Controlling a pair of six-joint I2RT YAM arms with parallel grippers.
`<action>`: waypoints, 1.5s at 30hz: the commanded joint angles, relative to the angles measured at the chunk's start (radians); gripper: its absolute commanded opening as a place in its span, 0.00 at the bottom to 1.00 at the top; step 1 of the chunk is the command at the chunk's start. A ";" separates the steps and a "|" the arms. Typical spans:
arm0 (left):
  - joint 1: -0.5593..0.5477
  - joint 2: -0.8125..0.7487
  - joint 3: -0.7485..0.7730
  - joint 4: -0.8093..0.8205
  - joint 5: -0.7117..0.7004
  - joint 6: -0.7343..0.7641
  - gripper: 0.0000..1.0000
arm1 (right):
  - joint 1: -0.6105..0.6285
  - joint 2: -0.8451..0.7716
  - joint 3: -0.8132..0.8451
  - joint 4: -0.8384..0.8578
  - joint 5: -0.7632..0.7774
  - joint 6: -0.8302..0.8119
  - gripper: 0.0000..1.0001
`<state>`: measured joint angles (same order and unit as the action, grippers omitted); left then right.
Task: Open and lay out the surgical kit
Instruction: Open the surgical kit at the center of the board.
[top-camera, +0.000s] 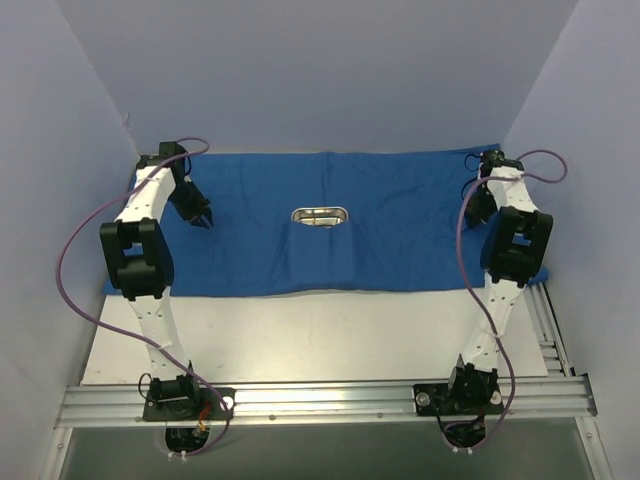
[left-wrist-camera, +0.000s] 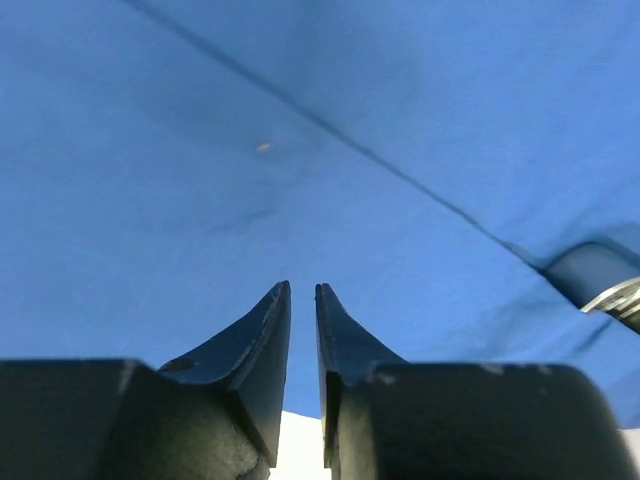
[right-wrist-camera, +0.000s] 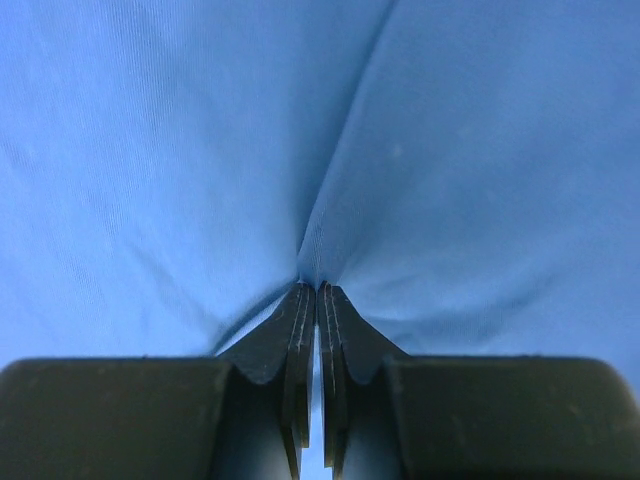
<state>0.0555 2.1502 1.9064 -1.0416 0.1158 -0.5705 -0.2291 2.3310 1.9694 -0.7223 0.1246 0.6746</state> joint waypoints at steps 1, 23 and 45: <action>0.026 0.019 0.030 -0.081 -0.045 -0.020 0.26 | 0.023 -0.134 -0.053 -0.051 -0.034 -0.030 0.00; 0.083 0.281 0.342 -0.156 -0.107 -0.155 0.34 | 0.079 -0.335 -0.285 0.043 -0.114 -0.155 0.00; 0.096 0.418 0.542 -0.290 -0.185 -0.210 0.37 | 0.062 -0.367 -0.377 0.098 -0.161 -0.155 0.00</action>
<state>0.1467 2.5565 2.4145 -1.2854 -0.0463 -0.7654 -0.1623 2.0331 1.6096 -0.6064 -0.0235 0.5247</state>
